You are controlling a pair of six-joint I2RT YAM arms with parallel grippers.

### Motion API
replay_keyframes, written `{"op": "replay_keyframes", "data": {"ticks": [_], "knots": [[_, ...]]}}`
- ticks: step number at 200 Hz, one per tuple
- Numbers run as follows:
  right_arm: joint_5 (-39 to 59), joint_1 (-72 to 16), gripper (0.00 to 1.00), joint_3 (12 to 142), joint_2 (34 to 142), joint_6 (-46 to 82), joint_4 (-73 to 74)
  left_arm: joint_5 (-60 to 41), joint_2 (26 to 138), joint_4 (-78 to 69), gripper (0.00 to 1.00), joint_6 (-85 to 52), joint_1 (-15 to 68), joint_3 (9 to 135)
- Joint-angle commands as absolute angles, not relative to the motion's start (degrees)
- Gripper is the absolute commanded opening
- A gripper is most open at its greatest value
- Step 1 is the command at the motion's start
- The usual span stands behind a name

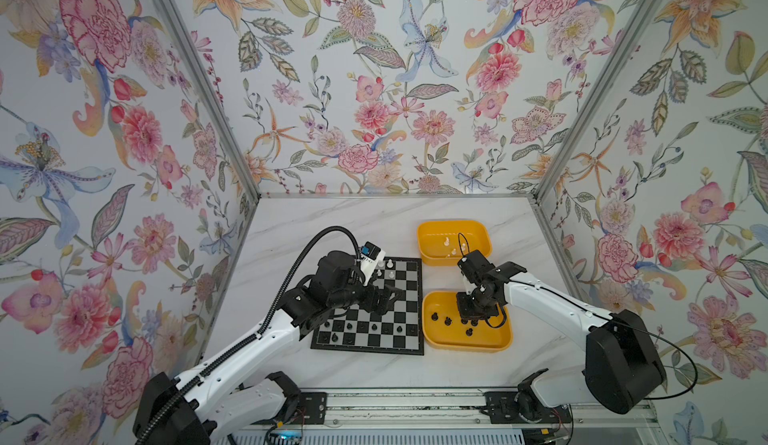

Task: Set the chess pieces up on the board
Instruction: 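Lower the right gripper and close it on a black piece in the tray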

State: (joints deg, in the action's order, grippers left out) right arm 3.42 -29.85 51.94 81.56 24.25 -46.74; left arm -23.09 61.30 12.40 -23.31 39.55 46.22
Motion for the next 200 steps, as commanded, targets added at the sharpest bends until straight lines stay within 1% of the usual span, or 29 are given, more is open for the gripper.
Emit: {"op": "replay_keyframes", "data": {"ticks": [1,133,200], "knots": [[2.0,-29.4,0.27,52.2,82.7,23.2,-46.4,-21.6,61.3,13.2,0.97,-22.2,39.9,46.9],[2.1,-29.1,0.27,53.2,85.8,22.1,-45.5,-20.7,59.9,13.0,0.97,-22.9,39.9,46.3],[1.3,-29.1,0.19,53.4,86.7,21.9,-45.6,-20.5,59.5,13.4,0.97,-22.9,39.9,46.5]]}}
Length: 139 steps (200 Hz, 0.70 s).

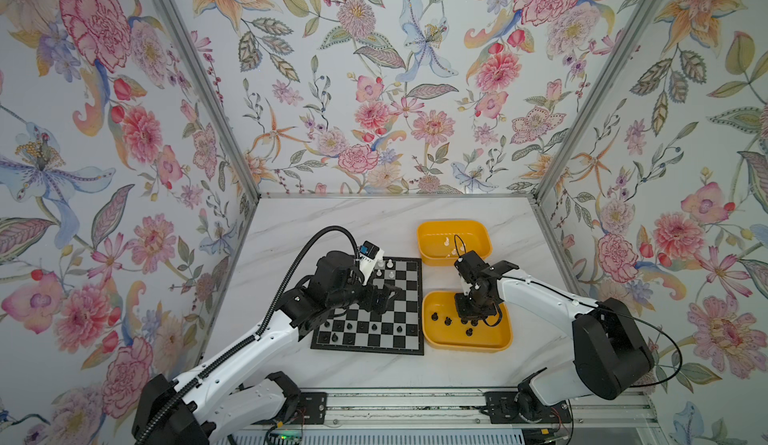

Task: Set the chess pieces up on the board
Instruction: 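Lower the right gripper and close it on a black piece in the tray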

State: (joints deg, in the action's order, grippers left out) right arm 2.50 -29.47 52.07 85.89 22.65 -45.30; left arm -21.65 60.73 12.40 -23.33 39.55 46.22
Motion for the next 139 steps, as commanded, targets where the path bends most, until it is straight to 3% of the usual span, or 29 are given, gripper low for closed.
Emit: {"op": "replay_keyframes", "data": {"ticks": [1,82,139], "knots": [[1.3,-29.1,0.19,53.4,86.7,21.9,-45.6,-20.5,59.5,13.4,0.97,-22.8,39.9,46.4],[0.8,-29.2,0.13,56.9,86.4,21.4,-47.9,-18.9,58.4,16.5,0.97,-20.6,39.1,46.1],[-0.7,-33.5,0.14,66.3,84.0,23.2,-54.6,-20.4,54.9,23.3,0.97,-20.6,20.8,42.4]]}}
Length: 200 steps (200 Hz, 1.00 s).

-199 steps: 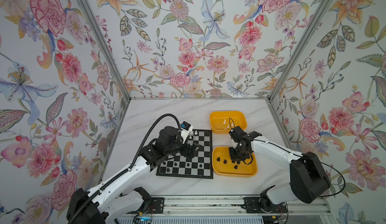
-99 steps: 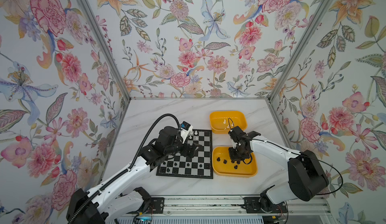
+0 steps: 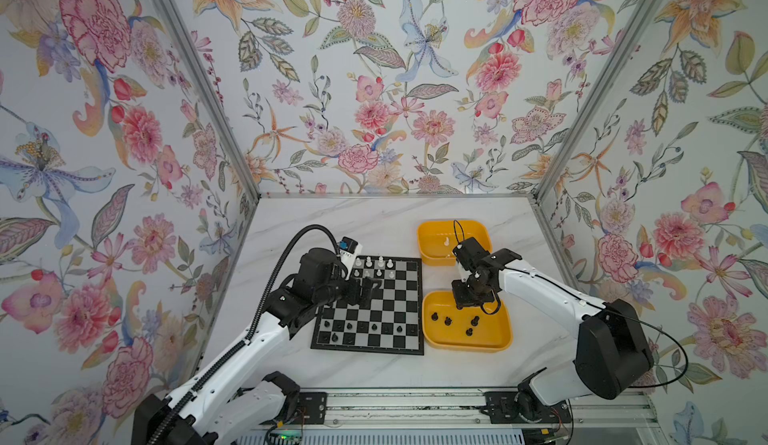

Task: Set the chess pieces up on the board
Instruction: 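Lower the right gripper and close it on a black piece in the tray, then carry the black piece over the board with the right gripper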

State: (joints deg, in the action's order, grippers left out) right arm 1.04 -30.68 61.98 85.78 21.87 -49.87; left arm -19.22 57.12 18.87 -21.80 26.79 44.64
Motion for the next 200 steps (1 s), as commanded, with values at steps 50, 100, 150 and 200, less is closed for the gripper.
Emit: {"op": "replay_keyframes", "data": {"ticks": [50,100,150,200], "knots": [[-1.4,-45.8,0.14,75.9,87.9,28.1,-58.3,-21.9,49.1,23.3,0.98,-20.8,18.9,39.3],[-1.4,-55.5,0.14,83.0,94.4,31.1,-58.9,-21.3,49.1,23.1,0.99,-23.8,17.2,38.2],[-1.4,-61.7,0.14,90.4,102.3,29.8,-58.9,-20.1,54.0,22.7,0.98,-23.8,13.4,38.1],[-0.3,-66.0,0.14,96.7,109.6,28.4,-58.9,-22.2,54.9,22.2,0.98,-23.4,8.7,38.1]]}}
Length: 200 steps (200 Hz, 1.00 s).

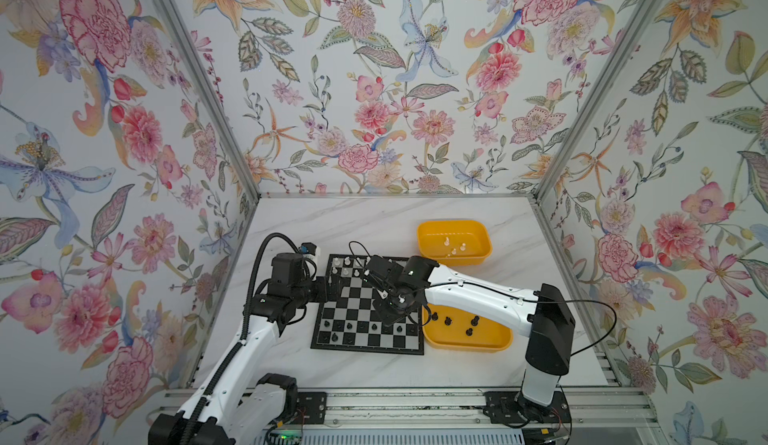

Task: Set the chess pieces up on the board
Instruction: 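Carry the black piece over the board with the right gripper, then lower the black piece onto the nearest row and open the right gripper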

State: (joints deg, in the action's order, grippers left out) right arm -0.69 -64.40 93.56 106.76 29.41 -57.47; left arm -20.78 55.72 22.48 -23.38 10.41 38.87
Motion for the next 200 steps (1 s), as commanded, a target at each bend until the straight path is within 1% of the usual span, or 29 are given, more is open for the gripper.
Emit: {"op": "replay_keyframes", "data": {"ticks": [1,62,102,200], "knots": [[-0.3,-66.0,0.14,96.8,109.8,28.3,-58.9,-22.2,54.9,22.1,0.98,-23.4,8.6,38.1],[-0.1,-68.5,0.14,102.8,117.6,25.9,-58.8,-24.1,60.2,20.6,0.97,-23.5,2.2,39.0],[0.4,-69.0,0.14,104.9,120.1,25.7,-58.8,-24.4,60.1,19.9,0.97,-23.4,-0.6,39.2],[2.7,-70.3,0.14,106.6,123.0,25.0,-58.9,-25.5,60.6,19.8,0.97,-22.6,-3.1,39.2]]}}
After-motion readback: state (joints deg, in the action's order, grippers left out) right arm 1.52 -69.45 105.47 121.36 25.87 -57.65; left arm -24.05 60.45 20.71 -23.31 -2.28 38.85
